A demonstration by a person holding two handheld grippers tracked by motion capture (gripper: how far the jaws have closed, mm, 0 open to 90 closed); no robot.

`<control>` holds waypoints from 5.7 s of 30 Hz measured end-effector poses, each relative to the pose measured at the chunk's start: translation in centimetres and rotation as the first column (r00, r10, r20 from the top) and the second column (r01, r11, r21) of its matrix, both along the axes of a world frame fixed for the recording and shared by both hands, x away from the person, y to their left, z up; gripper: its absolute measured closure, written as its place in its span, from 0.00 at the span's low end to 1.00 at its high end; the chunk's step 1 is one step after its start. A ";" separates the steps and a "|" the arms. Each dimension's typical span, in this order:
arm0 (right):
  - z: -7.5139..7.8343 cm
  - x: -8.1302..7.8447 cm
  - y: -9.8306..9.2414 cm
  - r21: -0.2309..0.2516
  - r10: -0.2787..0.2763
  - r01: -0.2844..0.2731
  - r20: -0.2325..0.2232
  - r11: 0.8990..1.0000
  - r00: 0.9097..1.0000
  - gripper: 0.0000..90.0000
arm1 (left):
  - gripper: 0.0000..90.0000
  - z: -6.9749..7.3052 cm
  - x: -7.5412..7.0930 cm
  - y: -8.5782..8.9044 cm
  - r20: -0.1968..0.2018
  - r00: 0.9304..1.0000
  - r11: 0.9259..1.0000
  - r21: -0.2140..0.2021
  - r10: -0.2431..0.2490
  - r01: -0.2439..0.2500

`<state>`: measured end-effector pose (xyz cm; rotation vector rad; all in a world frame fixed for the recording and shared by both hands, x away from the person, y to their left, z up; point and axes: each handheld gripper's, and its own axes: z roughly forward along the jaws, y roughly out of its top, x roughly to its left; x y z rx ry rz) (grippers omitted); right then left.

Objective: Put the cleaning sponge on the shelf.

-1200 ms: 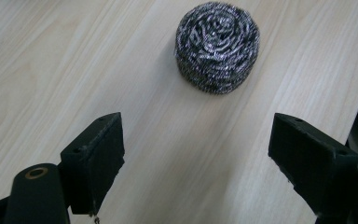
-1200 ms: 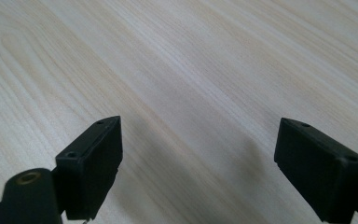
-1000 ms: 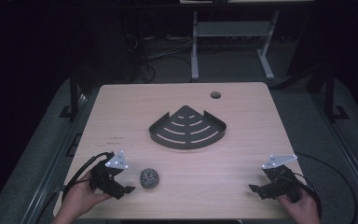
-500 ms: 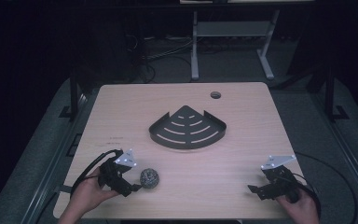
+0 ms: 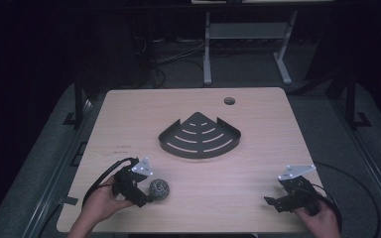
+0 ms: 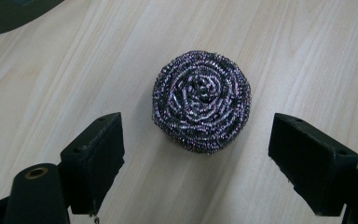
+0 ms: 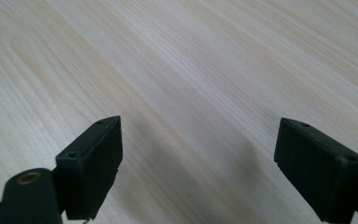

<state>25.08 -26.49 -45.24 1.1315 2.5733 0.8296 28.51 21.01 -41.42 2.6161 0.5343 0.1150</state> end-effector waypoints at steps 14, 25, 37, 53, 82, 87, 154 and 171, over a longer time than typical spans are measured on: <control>0.0 0.0 0.0 0.000 0.005 -0.005 -0.004 1.000 1.000 0.17 | 0.20 -0.8 0.6 -1.4 -0.028 1.000 1.000 0.010 -0.010 0.011; 0.0 -0.1 0.0 -0.002 0.005 -0.005 -0.005 1.000 1.000 0.17 | 0.21 -1.4 1.0 -2.1 -0.054 0.998 0.999 0.029 -0.020 0.022; 0.0 -0.1 -0.1 -0.002 0.011 -0.011 -0.003 1.000 1.000 0.17 | 0.25 -1.9 1.4 -2.4 -0.073 0.997 0.998 0.053 -0.012 0.016; 0.0 -0.2 -0.1 -0.003 0.011 -0.011 -0.002 1.000 1.000 0.17 | 0.33 -2.3 1.7 -2.5 -0.100 0.995 0.998 0.062 -0.018 0.025; 0.0 -0.1 -0.1 -0.002 0.010 -0.010 -0.007 1.000 1.000 0.17 | 0.38 -0.4 2.4 -2.9 -0.071 0.997 0.997 0.079 0.000 0.005; -0.2 0.0 0.2 -0.003 0.015 -0.015 -0.017 1.000 1.000 0.17 | 0.38 -0.1 2.8 -3.0 -0.068 0.998 0.997 0.079 -0.002 0.007; -0.4 0.1 0.2 0.007 0.026 -0.026 -0.032 1.000 0.999 0.17 | 0.38 6.0 10.6 -8.6 -0.071 0.993 0.992 0.077 -0.099 0.105; -0.2 0.0 0.3 0.010 0.031 -0.031 -0.029 0.999 0.999 0.17 | 0.38 6.8 12.5 -10.3 -0.072 0.991 0.991 0.059 -0.117 0.121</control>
